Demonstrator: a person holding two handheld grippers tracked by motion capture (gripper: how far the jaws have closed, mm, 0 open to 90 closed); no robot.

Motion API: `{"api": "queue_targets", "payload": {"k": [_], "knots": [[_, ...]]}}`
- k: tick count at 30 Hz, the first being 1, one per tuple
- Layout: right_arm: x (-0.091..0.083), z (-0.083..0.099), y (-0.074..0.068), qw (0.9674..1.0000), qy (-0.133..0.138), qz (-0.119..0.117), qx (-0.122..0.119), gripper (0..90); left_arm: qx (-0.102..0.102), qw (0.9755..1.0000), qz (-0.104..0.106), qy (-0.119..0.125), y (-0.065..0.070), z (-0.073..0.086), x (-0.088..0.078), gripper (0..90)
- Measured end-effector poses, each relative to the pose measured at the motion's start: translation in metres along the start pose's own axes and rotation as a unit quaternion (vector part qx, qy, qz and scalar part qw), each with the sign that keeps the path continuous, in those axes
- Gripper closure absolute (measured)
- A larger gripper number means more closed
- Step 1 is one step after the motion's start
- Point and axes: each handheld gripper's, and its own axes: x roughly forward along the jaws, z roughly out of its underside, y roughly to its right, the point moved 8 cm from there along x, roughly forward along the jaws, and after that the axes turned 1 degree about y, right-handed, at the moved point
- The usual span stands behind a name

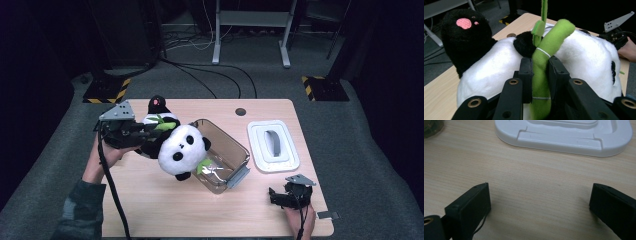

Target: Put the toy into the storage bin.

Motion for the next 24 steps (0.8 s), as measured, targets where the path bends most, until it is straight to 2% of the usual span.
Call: {"api": "queue_targets", "payload": {"k": [5,8,13,14,24], "knots": [[0.000,0.000,0.000,1.0000,0.000,0.000,0.000,2.7,-0.002,0.9999,0.012,0.001,0.003,-0.006,0.012,75.0],[0.000,0.000,0.000,1.0000,0.000,0.000,0.000,2.8,0.005,0.9998,0.017,0.000,0.003,-0.009,0.018,75.0],[0.000,0.000,0.000,1.0000,0.000,-0.001,0.000,2.7,0.004,0.9996,0.030,-0.002,0.004,-0.014,0.027,75.0],[0.000,0.000,0.000,1.0000,0.000,0.000,0.000,2.7,-0.002,0.9994,0.033,-0.001,0.005,-0.015,0.030,75.0],[0.000,0.000,0.000,1.0000,0.000,0.000,0.000,2.7,0.000,0.9985,0.054,-0.006,0.009,-0.021,0.048,75.0]]}}
